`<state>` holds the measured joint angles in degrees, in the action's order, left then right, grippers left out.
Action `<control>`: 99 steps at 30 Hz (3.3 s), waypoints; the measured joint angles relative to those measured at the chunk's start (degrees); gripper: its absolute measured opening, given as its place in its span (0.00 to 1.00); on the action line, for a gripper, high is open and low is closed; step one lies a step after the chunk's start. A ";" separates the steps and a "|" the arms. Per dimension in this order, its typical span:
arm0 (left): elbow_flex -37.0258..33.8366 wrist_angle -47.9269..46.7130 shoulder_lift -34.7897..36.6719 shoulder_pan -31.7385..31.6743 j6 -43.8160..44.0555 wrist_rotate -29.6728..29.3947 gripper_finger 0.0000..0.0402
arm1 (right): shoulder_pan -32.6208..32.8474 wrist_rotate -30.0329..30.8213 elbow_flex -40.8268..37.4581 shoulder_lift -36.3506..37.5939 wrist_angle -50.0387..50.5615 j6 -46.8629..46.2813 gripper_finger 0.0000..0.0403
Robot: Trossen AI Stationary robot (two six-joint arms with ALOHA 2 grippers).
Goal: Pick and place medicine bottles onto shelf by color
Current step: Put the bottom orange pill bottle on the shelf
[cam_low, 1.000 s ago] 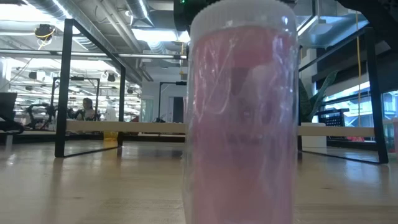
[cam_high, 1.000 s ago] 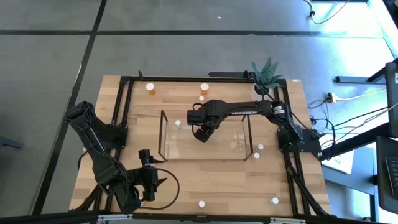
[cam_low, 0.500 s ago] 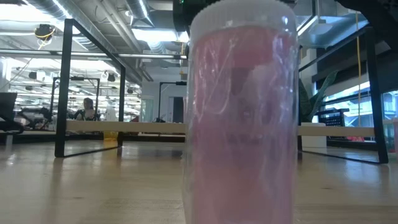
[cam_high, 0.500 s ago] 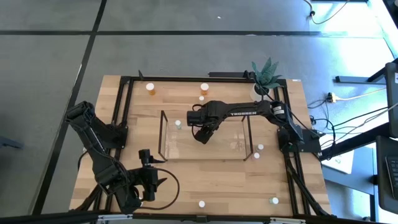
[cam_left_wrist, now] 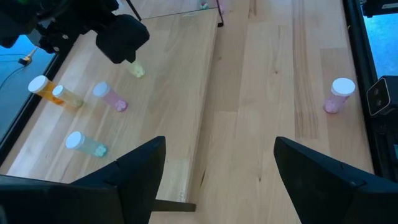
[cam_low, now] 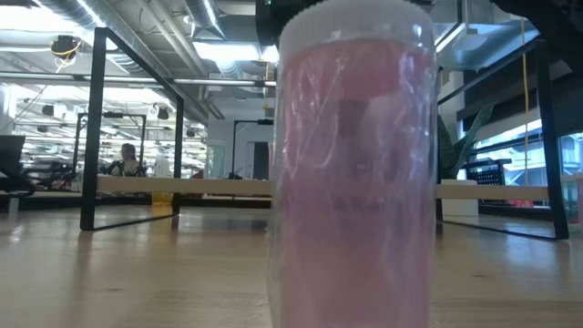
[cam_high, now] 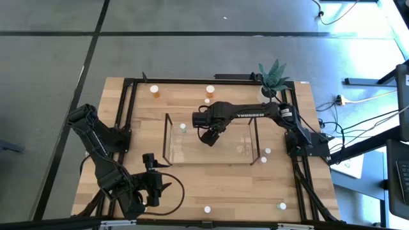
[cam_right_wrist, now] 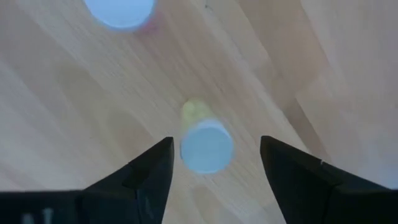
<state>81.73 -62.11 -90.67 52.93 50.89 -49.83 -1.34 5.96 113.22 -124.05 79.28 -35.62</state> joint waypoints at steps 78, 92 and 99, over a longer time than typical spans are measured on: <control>0.00 2.88 -13.22 14.10 4.94 32.84 0.73 | 38.64 18.47 21.02 6.40 2.76 -3.08 0.60; 0.00 2.90 -14.86 13.73 5.96 32.93 0.73 | 38.64 18.56 21.02 6.40 2.72 -3.08 0.60; 0.00 2.84 -15.02 13.44 5.97 33.01 0.73 | 38.64 18.58 21.00 6.40 2.16 -3.08 0.60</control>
<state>81.73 -59.27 -105.69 66.37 56.86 -16.82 37.30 24.53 134.21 -117.64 81.44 -38.69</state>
